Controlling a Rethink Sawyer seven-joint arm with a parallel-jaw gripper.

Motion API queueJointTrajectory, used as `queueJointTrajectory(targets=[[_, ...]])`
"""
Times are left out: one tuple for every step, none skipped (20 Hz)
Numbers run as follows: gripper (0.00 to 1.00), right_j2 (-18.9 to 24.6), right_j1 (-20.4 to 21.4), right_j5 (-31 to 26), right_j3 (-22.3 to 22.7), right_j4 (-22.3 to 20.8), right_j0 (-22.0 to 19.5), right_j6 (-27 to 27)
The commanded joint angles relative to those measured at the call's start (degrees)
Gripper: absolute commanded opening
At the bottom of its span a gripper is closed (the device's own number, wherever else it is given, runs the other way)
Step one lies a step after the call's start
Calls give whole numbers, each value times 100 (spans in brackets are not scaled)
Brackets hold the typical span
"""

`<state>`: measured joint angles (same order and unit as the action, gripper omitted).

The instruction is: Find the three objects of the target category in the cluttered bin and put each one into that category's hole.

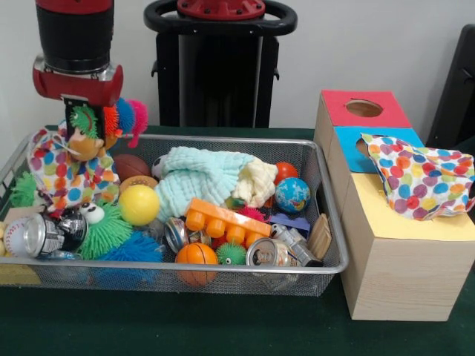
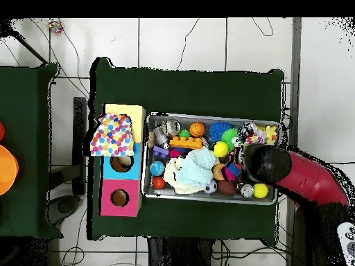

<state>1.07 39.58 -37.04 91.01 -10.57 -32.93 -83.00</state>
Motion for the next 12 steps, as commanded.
queueJointTrajectory(targets=[[0, 94, 56, -603, -475, 173, 12, -659], [0, 72, 40, -636, -542, 162, 37, -684], [0, 61, 29, -665, -566, 165, 56, -707], [0, 51, 17, -694, -590, 167, 75, -729], [0, 50, 12, -765, -602, 183, 98, -743], [0, 32, -3, -832, -603, 190, 124, -770], [0, 15, -16, -791, -563, 180, 150, -795], [0, 14, -35, -722, -526, 177, 144, -804], [0, 15, -46, -675, -459, 193, 132, -820], [0, 14, -27, -692, -433, 202, 131, -811], [0, 10, 2, -698, -409, 195, 135, -787], [0, 3, 11, -677, -402, 181, 150, -781]])
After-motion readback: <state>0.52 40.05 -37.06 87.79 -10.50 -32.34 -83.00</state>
